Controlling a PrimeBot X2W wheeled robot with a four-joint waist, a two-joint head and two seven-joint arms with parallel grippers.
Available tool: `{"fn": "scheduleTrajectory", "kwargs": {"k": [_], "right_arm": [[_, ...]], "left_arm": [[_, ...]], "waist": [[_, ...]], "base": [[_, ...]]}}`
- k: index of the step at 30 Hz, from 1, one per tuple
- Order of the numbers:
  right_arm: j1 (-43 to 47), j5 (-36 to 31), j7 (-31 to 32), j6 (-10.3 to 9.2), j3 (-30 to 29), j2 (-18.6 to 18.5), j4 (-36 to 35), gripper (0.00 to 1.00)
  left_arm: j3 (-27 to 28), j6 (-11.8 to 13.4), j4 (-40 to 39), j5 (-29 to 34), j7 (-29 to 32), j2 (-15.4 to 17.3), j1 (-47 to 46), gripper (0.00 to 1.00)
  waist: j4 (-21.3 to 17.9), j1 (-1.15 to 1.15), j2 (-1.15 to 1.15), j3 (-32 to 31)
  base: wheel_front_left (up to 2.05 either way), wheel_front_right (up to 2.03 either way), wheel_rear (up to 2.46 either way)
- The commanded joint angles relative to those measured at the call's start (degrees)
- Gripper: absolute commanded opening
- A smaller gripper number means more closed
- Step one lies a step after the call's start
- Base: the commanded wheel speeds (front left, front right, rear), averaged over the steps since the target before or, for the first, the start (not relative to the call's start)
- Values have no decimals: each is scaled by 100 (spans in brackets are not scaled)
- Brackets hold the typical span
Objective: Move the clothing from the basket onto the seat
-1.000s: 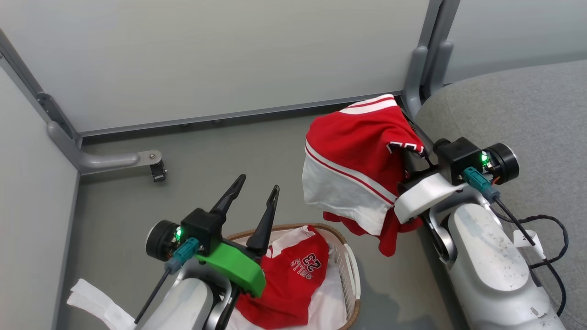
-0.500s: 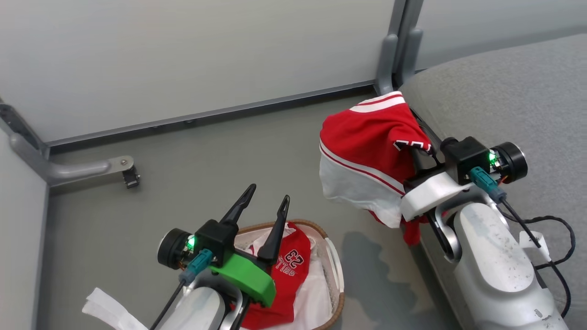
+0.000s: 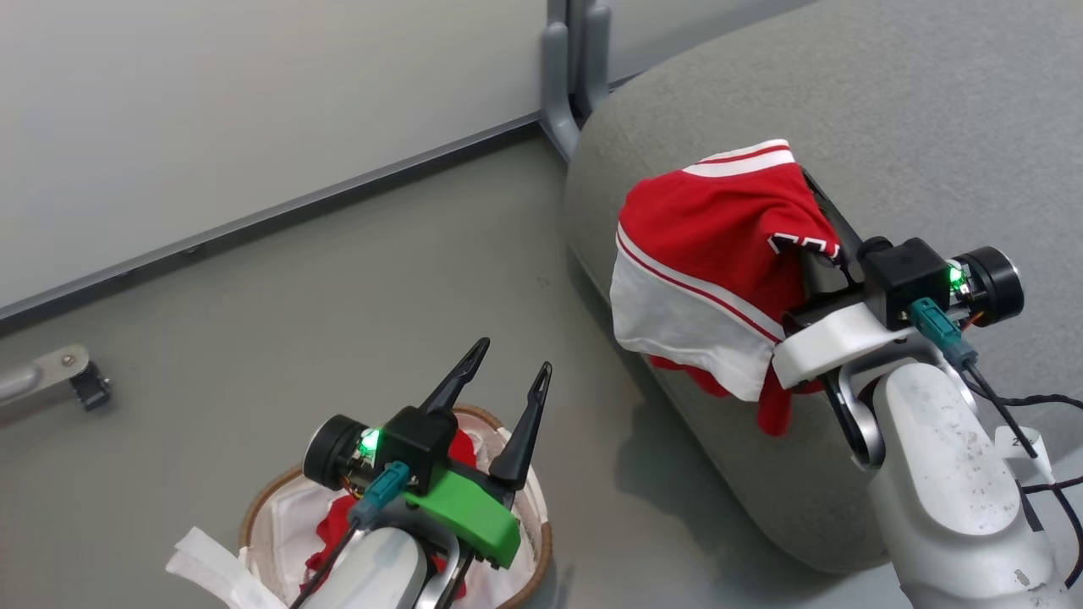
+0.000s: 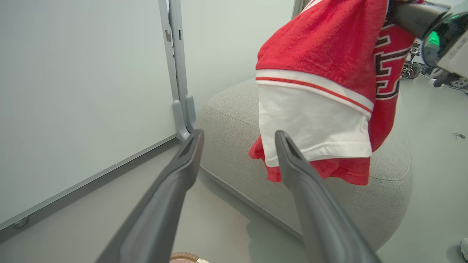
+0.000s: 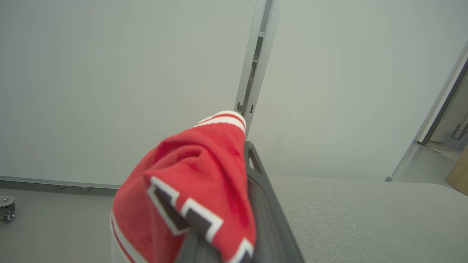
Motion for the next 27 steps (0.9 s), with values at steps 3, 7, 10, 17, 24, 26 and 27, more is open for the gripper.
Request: {"fn": "scheduleTrajectory", "kwargs": {"k": [3, 7, 10, 17, 24, 26, 27], "right_arm": [[119, 20, -30, -6, -86, -5, -67, 0], [187, 36, -30, -6, -164, 11, -125, 0], [233, 41, -30, -6, -216, 14, -146, 0], [91, 144, -30, -6, -573, -71, -219, 0], [-606, 81, -30, -7, -1021, -746, -271, 0], [-902, 78, -30, -6, -1134, -1046, -235, 0], [-1049, 86, -30, -6, -1184, -1185, -211, 0]], "left_arm": [[-10, -10, -4, 93, -17, 36, -157, 100], [-42, -43, 25, 162, -19, 54, -236, 100], [-74, -58, 38, 195, -20, 54, -283, 100], [-242, -107, -3, 290, -12, -5, -472, 100], [-392, -95, -123, 459, 15, -30, -735, 100], [-432, -85, -202, 518, 45, -7, -811, 100], [-437, -73, -248, 545, 59, 11, -847, 100]], "waist": [[-803, 0, 0, 444], [-986, 0, 0, 568], [-1006, 0, 0, 652], [-659, 0, 0, 928], [10, 0, 0, 1374], [220, 0, 0, 1551], [303, 0, 0, 1636]], "base": [[0, 0, 0], [0, 0, 0], [0, 0, 0], [0, 0, 0], [0, 0, 0], [0, 0, 0], [0, 0, 0]]}}
